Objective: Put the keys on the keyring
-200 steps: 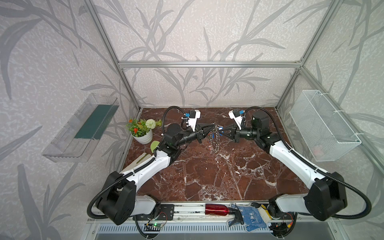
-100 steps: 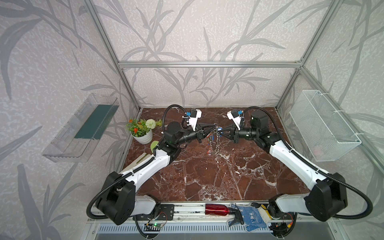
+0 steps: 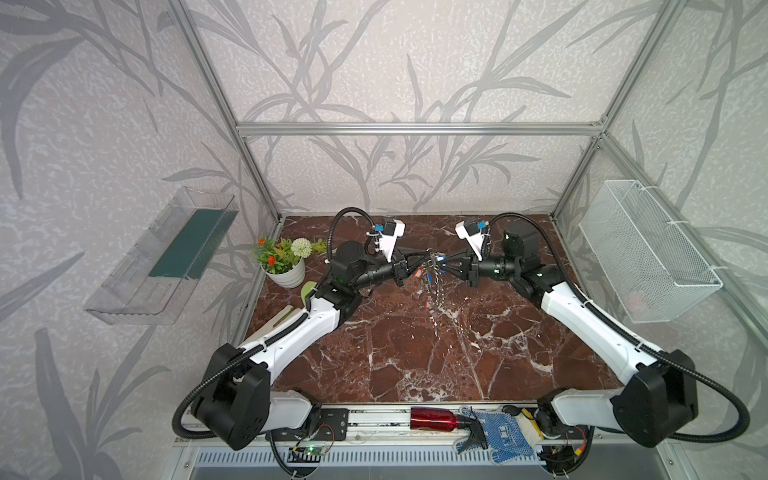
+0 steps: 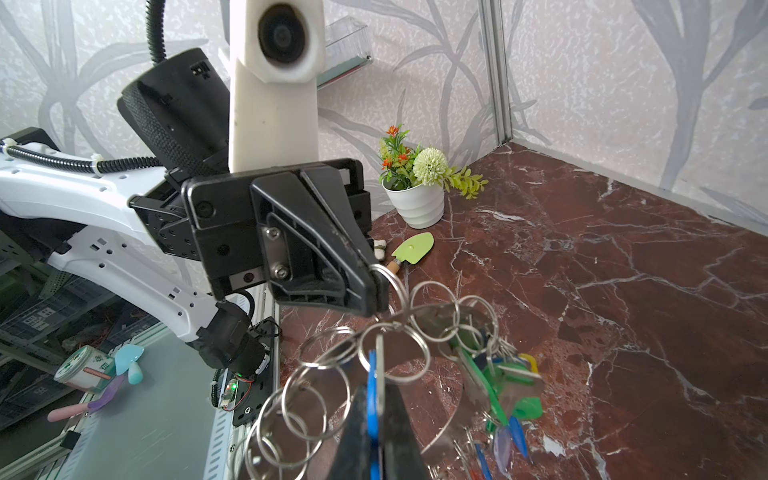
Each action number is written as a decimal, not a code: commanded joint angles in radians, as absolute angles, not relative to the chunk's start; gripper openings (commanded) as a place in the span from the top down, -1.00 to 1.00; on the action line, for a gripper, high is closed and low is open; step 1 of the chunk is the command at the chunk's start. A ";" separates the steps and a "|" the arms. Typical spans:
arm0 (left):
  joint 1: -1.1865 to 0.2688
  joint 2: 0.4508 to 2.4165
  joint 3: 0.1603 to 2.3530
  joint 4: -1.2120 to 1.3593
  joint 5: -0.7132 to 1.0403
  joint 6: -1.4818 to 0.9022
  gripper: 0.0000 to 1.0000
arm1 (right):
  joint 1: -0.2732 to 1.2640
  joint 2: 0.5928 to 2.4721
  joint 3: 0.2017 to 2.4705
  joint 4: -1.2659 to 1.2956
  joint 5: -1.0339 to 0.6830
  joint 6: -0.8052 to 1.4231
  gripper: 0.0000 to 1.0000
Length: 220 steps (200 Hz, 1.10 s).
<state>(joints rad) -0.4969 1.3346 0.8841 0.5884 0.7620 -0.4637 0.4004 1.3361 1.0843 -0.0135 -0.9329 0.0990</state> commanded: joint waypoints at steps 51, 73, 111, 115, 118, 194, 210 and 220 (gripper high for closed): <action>-0.493 1.314 0.942 0.616 0.849 -0.459 1.00 | 0.403 1.322 1.131 -0.019 -0.906 0.083 1.00; -0.494 1.313 0.943 0.592 0.858 -0.447 1.00 | 0.404 1.322 1.137 -0.022 -0.897 0.079 1.00; -0.493 1.318 0.940 0.592 0.874 -0.450 1.00 | 0.403 1.324 1.139 -0.032 -0.893 0.074 1.00; -0.493 1.317 0.940 0.591 0.874 -0.450 1.00 | 0.403 1.324 1.139 -0.035 -0.893 0.074 1.00; -0.493 1.318 0.939 0.591 0.874 -0.450 1.00 | 0.403 1.324 1.139 -0.034 -0.892 0.072 1.00; -0.477 1.266 0.973 0.381 0.885 -0.306 1.00 | 0.396 1.315 1.143 -0.076 -0.855 0.047 1.00; -0.458 1.252 0.970 0.369 0.885 -0.305 1.00 | 0.393 1.310 1.135 -0.081 -0.844 0.045 1.00; -0.447 1.242 0.968 0.366 0.882 -0.305 1.00 | 0.392 1.305 1.131 -0.087 -0.837 0.043 1.00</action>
<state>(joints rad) -0.4751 1.3029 0.9291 0.3756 0.8650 -0.3454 0.4011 1.3361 1.1156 -0.0807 -0.8707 0.0547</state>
